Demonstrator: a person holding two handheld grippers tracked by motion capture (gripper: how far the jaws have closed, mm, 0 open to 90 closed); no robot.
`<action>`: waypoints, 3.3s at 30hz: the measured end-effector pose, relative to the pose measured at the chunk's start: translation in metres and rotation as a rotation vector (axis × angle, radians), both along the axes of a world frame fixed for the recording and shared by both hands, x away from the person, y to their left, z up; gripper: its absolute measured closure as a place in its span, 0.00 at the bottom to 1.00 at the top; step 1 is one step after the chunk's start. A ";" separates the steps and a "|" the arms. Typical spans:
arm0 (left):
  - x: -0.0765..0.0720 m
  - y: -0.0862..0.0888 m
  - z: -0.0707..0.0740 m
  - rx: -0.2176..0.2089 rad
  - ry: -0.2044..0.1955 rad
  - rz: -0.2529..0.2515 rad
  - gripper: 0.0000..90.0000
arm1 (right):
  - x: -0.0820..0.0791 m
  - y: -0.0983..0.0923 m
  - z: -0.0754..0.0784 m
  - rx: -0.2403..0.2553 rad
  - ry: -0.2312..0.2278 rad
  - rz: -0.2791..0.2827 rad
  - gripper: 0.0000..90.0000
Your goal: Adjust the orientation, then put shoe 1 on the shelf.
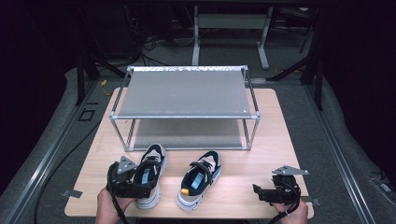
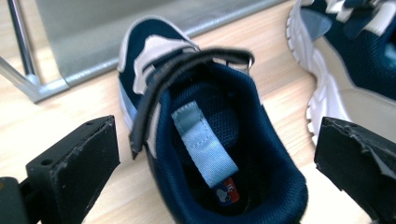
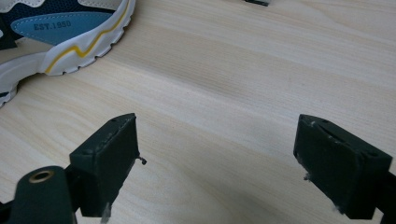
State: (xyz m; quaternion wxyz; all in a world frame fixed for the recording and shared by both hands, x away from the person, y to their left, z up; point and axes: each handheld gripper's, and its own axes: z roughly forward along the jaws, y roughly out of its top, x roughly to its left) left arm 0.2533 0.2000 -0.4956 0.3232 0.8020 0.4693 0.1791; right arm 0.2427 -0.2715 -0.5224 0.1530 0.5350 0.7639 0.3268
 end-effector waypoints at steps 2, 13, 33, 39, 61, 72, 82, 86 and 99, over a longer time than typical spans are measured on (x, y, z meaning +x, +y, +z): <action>0.002 0.002 -0.010 -0.002 0.024 0.003 0.01 | 0.000 0.000 0.000 -0.002 0.001 -0.001 0.15; -0.014 0.034 -0.010 0.026 -0.002 0.086 0.04 | -0.004 -0.007 -0.004 0.015 0.009 -0.025 0.15; -0.007 0.026 -0.039 -0.082 -0.056 0.161 0.16 | 0.000 -0.005 -0.004 0.026 0.015 -0.015 0.15; -0.008 0.027 -0.041 -0.067 -0.075 0.141 0.22 | -0.001 -0.007 -0.005 0.027 0.013 -0.025 0.15; -0.004 0.015 -0.015 -0.106 -0.175 0.088 0.29 | -0.003 -0.012 0.000 0.047 -0.011 -0.039 0.16; 0.014 -0.001 -0.006 -0.098 -0.201 0.059 0.29 | -0.004 -0.012 0.003 0.037 -0.020 -0.040 0.16; 0.016 -0.009 -0.005 -0.096 -0.205 0.046 0.29 | -0.009 -0.014 0.007 0.040 -0.030 -0.047 0.16; 0.018 -0.010 -0.007 -0.106 -0.207 0.055 0.29 | -0.008 -0.015 0.007 0.048 -0.031 -0.042 0.16; 0.036 -0.018 -0.011 -0.105 -0.213 0.086 0.29 | -0.005 -0.011 0.003 0.060 -0.020 -0.038 0.16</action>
